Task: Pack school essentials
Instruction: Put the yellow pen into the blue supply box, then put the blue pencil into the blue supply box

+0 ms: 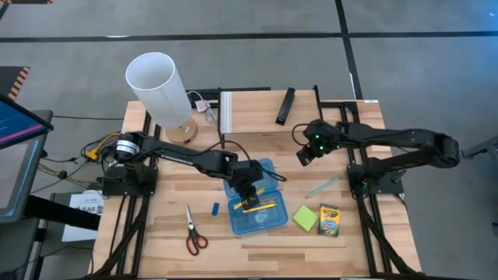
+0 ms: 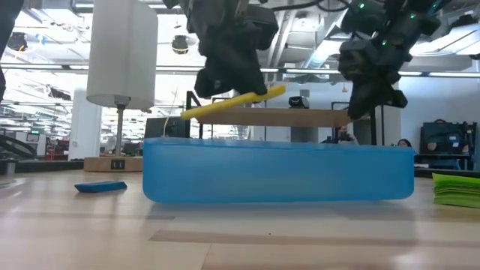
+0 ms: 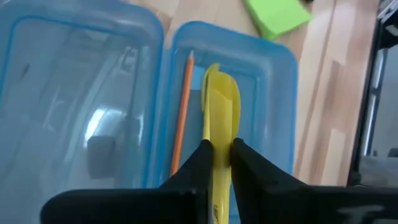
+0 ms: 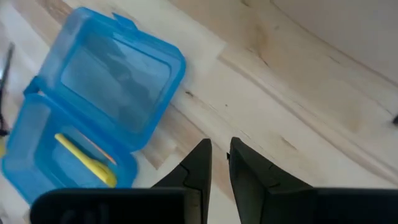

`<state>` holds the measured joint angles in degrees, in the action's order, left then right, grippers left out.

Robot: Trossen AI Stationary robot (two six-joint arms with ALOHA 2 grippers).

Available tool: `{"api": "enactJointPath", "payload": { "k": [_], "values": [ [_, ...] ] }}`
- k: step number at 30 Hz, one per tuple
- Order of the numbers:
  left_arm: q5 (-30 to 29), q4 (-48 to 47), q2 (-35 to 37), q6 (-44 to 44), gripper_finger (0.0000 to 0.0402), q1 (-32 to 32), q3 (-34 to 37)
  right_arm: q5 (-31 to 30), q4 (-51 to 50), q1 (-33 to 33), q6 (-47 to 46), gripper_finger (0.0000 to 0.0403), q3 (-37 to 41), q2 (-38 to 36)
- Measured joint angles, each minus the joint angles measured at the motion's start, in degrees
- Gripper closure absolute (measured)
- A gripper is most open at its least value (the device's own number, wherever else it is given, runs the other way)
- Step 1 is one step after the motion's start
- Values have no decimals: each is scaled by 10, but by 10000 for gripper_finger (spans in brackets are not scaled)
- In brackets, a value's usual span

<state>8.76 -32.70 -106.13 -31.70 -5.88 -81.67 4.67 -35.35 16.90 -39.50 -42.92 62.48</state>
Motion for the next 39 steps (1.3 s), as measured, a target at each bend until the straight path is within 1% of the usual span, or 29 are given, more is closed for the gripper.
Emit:
{"api": "enactJointPath", "payload": {
  "k": [7, 12, 17, 21, 23, 26, 28, 29, 35, 39],
  "values": [
    [4, -13, 0, 11, 316, 0, 0, -6, -9, -15, -18, 324, 0, -19],
    [7, -15, 3, 12, 286, 0, 0, -6, -16, -33, -27, 323, 0, -18],
    [5, -20, 16, 13, 279, 0, 0, -6, -36, -58, -19, 323, 0, -18],
    [-7, 2, 55, 33, 282, -1, 0, -4, -63, -84, 61, 323, 0, -18],
    [-19, 15, 79, 47, 284, -1, 0, 1, -97, -98, 105, 318, 0, -18],
    [-41, 42, 114, 69, 285, -1, 0, 17, -160, -108, 146, 300, 0, -12],
    [-55, 51, 141, 83, 285, -1, 2, 19, -195, -113, 167, 280, 0, -13],
    [-60, 72, 152, 89, 285, -1, 4, 22, -205, -117, 181, 268, 0, -13],
    [-77, 119, 205, 117, 285, -1, 10, 33, -235, -161, 289, 201, 0, -5],
    [-77, 149, 232, 125, 285, -1, 11, 32, -245, -198, 351, 180, 0, 35]
  ]
}}
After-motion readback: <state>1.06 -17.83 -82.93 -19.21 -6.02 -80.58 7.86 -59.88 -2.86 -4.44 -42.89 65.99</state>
